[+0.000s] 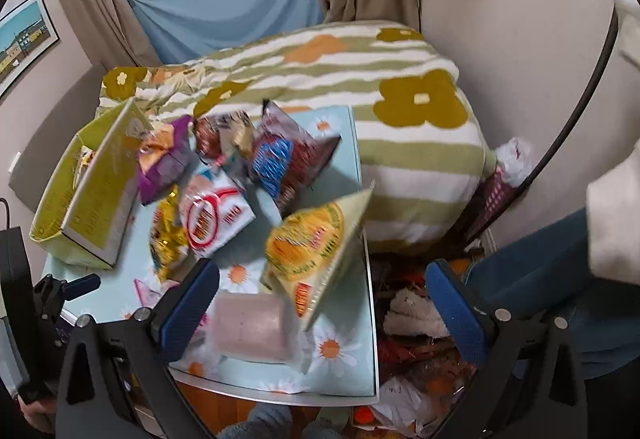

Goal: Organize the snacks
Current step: 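Move both tools back over the remaining snacks on the table, then grasp the pink-white bag with the left tool while the right tool grasps the Sweet Corn Pops bag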

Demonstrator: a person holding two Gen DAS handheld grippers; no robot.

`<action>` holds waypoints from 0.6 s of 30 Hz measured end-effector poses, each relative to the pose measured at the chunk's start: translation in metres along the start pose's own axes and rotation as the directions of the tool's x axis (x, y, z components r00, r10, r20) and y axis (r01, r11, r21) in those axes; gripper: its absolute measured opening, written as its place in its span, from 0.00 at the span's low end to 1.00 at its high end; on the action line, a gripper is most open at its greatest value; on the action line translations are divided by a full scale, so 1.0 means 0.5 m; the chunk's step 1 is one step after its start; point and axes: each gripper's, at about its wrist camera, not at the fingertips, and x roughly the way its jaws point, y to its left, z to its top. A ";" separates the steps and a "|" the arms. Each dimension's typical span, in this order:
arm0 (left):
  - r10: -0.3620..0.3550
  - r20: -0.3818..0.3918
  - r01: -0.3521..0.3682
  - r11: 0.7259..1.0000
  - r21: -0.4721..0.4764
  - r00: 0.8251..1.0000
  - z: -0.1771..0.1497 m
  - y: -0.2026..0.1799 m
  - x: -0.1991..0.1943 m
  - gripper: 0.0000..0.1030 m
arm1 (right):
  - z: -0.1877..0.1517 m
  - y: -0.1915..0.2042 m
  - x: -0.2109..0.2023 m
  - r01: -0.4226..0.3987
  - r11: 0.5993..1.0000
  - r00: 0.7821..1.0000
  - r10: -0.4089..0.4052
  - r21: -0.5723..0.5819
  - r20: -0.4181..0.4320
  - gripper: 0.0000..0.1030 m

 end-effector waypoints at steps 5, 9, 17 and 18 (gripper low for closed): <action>0.021 -0.016 -0.019 0.987 0.159 1.000 -0.005 -0.032 0.051 1.00 | -0.014 -0.017 0.036 -0.017 1.000 1.000 0.017 0.027 -0.007 1.00; 0.016 -0.035 -0.008 0.979 0.201 0.999 -0.004 -0.033 0.078 1.00 | -0.021 -0.019 0.058 -0.026 0.999 1.000 0.026 0.027 -0.003 1.00; 0.013 -0.030 -0.006 0.974 0.226 0.999 -0.006 -0.021 0.096 0.96 | -0.020 -0.010 0.084 -0.008 1.000 1.000 0.008 0.018 -0.004 1.00; 0.013 -0.029 -0.006 0.972 0.233 0.999 -0.008 -0.020 0.097 0.95 | -0.019 -0.009 0.087 -0.008 1.000 1.000 0.008 0.020 -0.005 1.00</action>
